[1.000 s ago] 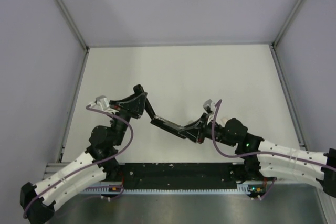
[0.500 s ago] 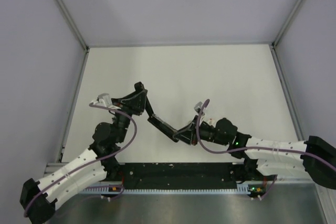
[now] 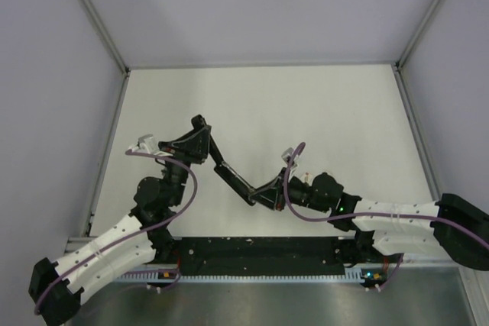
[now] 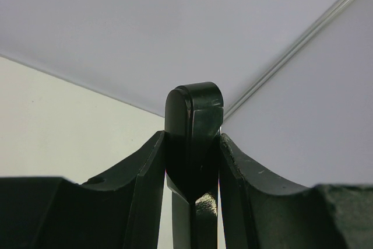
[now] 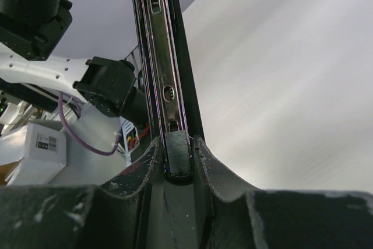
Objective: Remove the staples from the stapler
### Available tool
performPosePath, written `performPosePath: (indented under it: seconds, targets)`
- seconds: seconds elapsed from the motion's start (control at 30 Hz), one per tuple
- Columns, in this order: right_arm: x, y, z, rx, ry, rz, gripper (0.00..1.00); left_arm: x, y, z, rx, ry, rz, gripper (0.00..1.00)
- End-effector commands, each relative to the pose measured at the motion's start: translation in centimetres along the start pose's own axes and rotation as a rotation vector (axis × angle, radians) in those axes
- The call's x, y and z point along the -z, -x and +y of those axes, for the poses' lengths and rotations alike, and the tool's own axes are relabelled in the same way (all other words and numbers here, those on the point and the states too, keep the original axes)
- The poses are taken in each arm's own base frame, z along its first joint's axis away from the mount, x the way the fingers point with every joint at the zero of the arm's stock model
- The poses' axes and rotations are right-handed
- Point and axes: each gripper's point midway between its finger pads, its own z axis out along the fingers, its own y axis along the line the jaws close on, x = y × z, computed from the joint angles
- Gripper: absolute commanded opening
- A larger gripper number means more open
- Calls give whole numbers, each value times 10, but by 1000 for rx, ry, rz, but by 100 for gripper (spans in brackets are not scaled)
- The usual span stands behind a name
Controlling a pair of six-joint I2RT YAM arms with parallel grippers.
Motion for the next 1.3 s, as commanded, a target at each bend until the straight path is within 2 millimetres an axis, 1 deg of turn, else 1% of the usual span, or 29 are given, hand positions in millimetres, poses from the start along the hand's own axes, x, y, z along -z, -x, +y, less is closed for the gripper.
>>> performPosePath:
  seconds: [0.0, 0.17, 0.27, 0.43, 0.47, 0.67, 0.73, 0.93, 1.1, 1.23, 1.27]
  targets:
    - [6, -36, -19, -49, -81, 113, 0, -2, 110, -50, 231, -117, -351, 0]
    - [2, -37, -17, -50, -77, 126, 0, -3, 117, -53, 277, -130, -391, 0]
    - [1, -38, -16, -46, -77, 130, 0, -6, 118, -55, 293, -140, -404, 0]
    - [2, -39, -21, -38, -102, 133, 0, -8, 118, -58, 294, -154, -415, 0]
    - [2, -38, -21, -36, -104, 130, 1, -8, 118, -58, 295, -156, -415, 0]
    - [8, -35, -28, -2, -146, 125, 17, -8, 117, -57, 295, -156, -412, 0]
    - [9, -34, -29, 9, -155, 124, 25, -7, 117, -57, 299, -156, -413, 0]
    - [12, -26, -29, 43, -170, 120, 42, -6, 116, -58, 314, -165, -407, 0]
    - [16, -19, -28, 73, -184, 112, 47, -5, 115, -58, 309, -170, -403, 0]
    - [20, -12, -30, 98, -210, 105, 51, -5, 111, -57, 274, -168, -392, 0]
    - [22, -13, -30, 109, -217, 116, 52, -5, 110, -56, 262, -166, -387, 0]
